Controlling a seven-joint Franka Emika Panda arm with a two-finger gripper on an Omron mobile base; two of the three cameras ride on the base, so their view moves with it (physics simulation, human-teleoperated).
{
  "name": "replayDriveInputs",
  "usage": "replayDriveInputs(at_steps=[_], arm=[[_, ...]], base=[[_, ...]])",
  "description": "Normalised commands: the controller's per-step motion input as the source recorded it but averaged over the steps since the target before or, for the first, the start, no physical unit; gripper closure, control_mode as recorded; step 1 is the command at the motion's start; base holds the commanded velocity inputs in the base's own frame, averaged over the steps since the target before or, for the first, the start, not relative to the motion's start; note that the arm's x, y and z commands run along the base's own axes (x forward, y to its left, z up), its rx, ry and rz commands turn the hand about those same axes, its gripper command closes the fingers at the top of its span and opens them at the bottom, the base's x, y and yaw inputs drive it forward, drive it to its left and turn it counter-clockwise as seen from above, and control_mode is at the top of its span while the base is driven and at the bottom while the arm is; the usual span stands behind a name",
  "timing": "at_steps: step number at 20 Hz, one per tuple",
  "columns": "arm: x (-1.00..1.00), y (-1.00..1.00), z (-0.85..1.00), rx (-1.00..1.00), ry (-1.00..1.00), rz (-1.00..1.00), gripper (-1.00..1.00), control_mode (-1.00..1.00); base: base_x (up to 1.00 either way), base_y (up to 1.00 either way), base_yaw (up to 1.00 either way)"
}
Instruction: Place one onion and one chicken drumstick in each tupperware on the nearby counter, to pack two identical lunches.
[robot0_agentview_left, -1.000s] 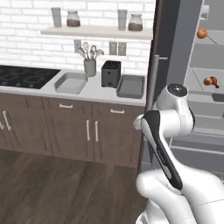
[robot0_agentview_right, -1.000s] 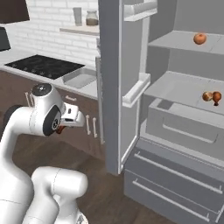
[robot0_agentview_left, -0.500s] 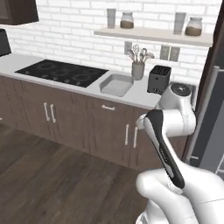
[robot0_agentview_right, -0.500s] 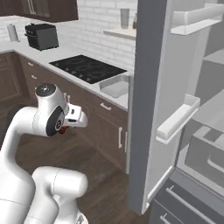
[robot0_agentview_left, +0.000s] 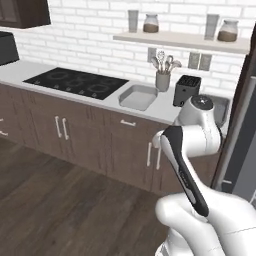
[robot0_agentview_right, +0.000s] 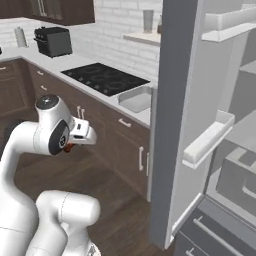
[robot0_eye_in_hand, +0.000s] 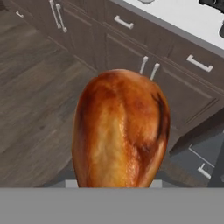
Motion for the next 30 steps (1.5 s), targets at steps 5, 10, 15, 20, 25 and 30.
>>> replayDriveInputs(at_steps=[5, 10, 15, 20, 25, 30], arm=[[0.0, 0.0, 0.0, 0.0, 0.0, 0.0, 1.0, 1.0], [0.0, 0.0, 0.0, 0.0, 0.0, 0.0, 1.0, 1.0], [0.0, 0.0, 0.0, 0.0, 0.0, 0.0, 1.0, 1.0], [0.0, 0.0, 0.0, 0.0, 0.0, 0.0, 1.0, 1.0], [0.0, 0.0, 0.0, 0.0, 0.0, 0.0, 1.0, 1.0], [0.0, 0.0, 0.0, 0.0, 0.0, 0.0, 1.0, 1.0]], base=[[1.0, 0.85, 0.34], [1.0, 1.0, 0.32], [1.0, 0.46, 0.54], [1.0, 0.0, 0.62], [0.99, -0.58, 0.16], [0.89, -0.36, -0.54]])
